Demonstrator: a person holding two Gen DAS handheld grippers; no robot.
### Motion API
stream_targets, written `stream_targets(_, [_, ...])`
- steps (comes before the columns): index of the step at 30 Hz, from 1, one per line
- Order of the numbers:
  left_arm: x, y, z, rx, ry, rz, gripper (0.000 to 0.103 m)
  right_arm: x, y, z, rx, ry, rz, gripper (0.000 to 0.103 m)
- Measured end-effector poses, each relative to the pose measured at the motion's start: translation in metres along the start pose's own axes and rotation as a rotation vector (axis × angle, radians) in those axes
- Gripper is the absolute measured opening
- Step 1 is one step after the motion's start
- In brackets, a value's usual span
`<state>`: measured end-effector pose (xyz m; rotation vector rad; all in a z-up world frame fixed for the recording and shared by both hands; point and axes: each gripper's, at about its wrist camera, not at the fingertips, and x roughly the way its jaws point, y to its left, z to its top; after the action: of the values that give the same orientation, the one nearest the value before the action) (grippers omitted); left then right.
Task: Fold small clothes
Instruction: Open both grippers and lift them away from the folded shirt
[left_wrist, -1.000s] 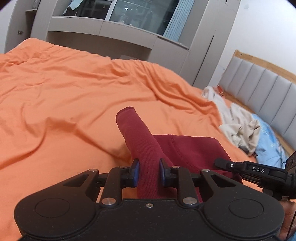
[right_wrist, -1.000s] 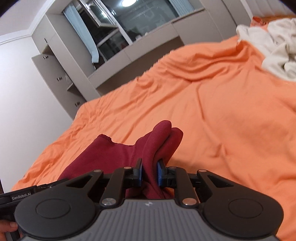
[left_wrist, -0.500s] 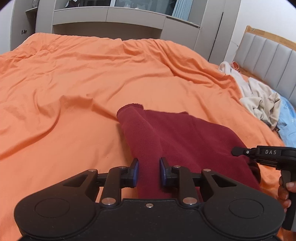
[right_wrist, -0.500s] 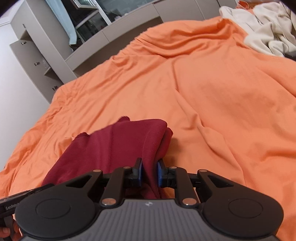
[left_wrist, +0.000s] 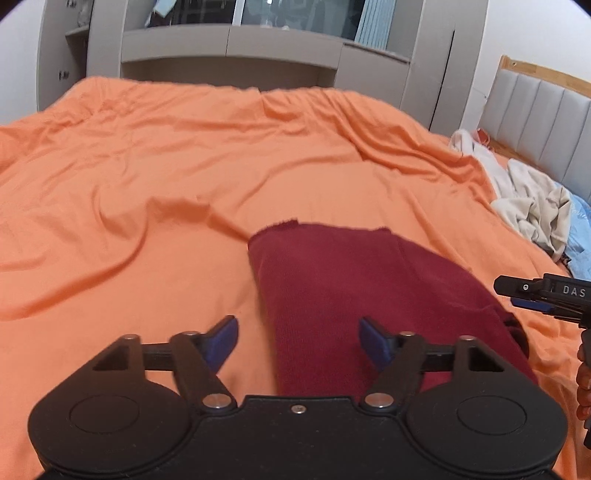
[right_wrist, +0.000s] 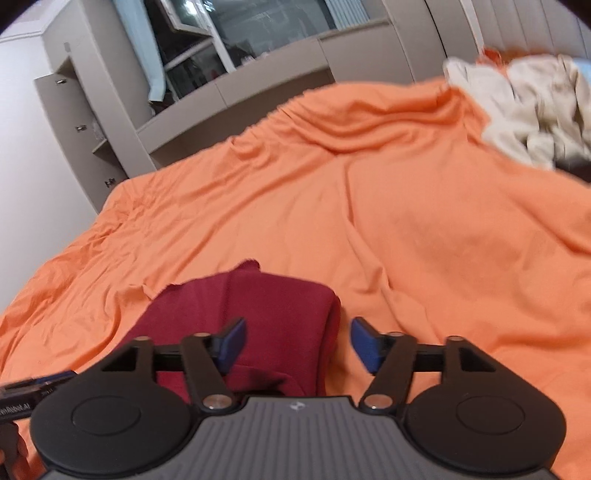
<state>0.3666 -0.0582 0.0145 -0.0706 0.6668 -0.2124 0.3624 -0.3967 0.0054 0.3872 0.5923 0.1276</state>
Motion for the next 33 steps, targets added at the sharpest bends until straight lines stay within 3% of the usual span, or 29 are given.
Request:
stream_targets(4, [-0.025, -0.007, -0.002, 0.023, -0.071, 0.010, 0.096, -0.025, 0.018, 0.002, -0.083, -0.077, 0.003, 0.092])
stream_targets(9, [-0.060, -0.014, -0.016, 0.033, -0.152, 0.023, 0.102, -0.061, 0.035, -0.009, -0.129, -0.173, 0.018, 0.103])
stream_targets(25, [-0.150, -0.036, -0.098, 0.081, -0.312, 0.072, 0.102, -0.182, 0.055, -0.104, -0.235, -0.358, 0.023, 0.103])
stream_targets(33, [-0.172, -0.040, -0.128, 0.104, -0.342, 0.080, 0.102, -0.216, 0.059, -0.145, -0.274, -0.385, -0.014, 0.103])
